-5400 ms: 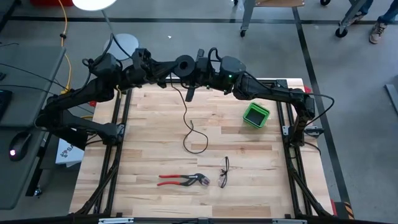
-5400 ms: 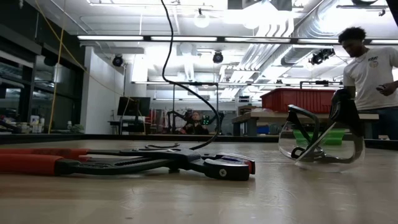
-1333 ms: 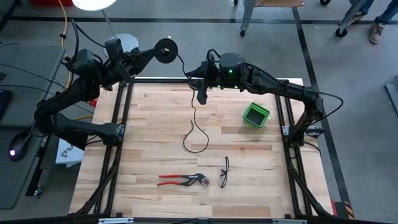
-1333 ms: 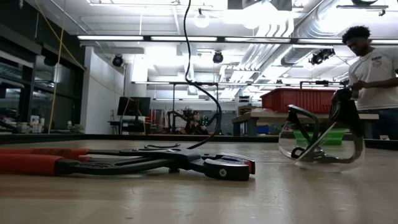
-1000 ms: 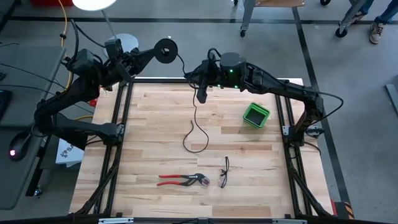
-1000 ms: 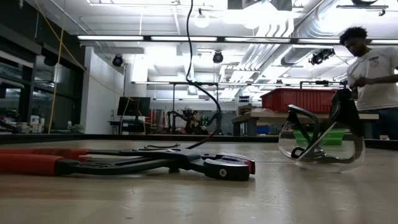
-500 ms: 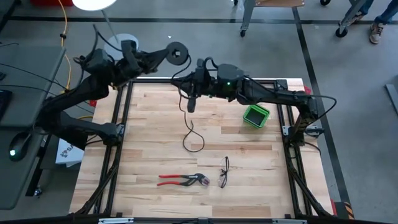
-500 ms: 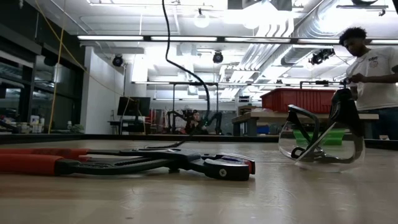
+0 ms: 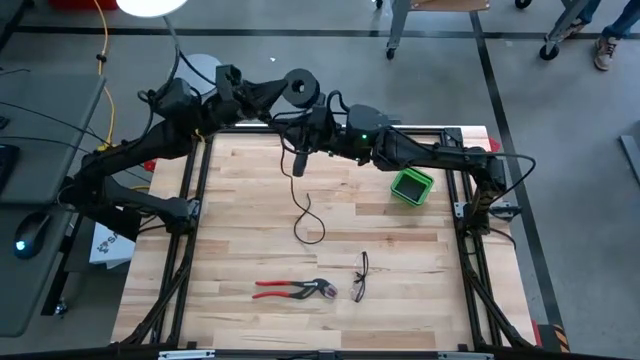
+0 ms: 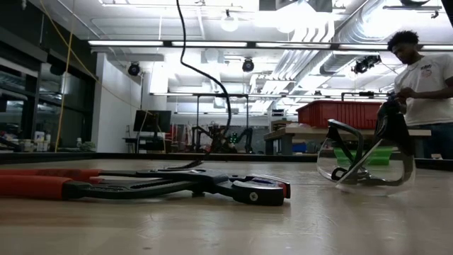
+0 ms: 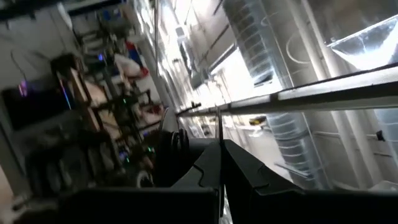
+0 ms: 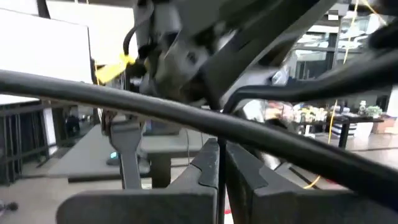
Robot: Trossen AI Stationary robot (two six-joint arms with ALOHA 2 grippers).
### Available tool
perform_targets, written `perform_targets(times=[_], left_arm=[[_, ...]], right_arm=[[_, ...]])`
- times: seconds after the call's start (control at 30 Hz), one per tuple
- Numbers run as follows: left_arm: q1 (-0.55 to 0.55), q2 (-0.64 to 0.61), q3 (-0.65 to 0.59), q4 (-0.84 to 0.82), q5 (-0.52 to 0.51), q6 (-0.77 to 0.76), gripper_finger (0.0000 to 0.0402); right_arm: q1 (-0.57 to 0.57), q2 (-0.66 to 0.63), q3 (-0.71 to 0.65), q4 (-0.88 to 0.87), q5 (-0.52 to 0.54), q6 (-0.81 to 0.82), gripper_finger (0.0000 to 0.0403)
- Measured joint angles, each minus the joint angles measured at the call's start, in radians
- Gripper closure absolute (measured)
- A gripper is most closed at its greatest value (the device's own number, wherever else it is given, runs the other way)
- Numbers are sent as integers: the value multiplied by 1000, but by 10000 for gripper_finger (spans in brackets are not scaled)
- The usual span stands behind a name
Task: Coil cords
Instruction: Coil the black wire onto the black spool
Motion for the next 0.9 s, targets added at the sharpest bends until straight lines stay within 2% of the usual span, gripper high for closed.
perform_targets(times=[0.13, 0.27, 0.6, 0.9], left_arm=[[-17, -11, 0, -32, 5, -43, 401], [-46, -14, 0, -38, 13, -112, 401], [-111, -27, 0, -74, 68, -219, 401], [-132, -110, 1, -302, 90, -245, 402]], right_arm=[[0, -1, 0, 31, 5, 8, 403], [-1, 0, 0, 42, 68, 5, 403], [-5, -2, 0, 73, 87, -27, 403], [-8, 1, 0, 59, 86, -104, 403]])
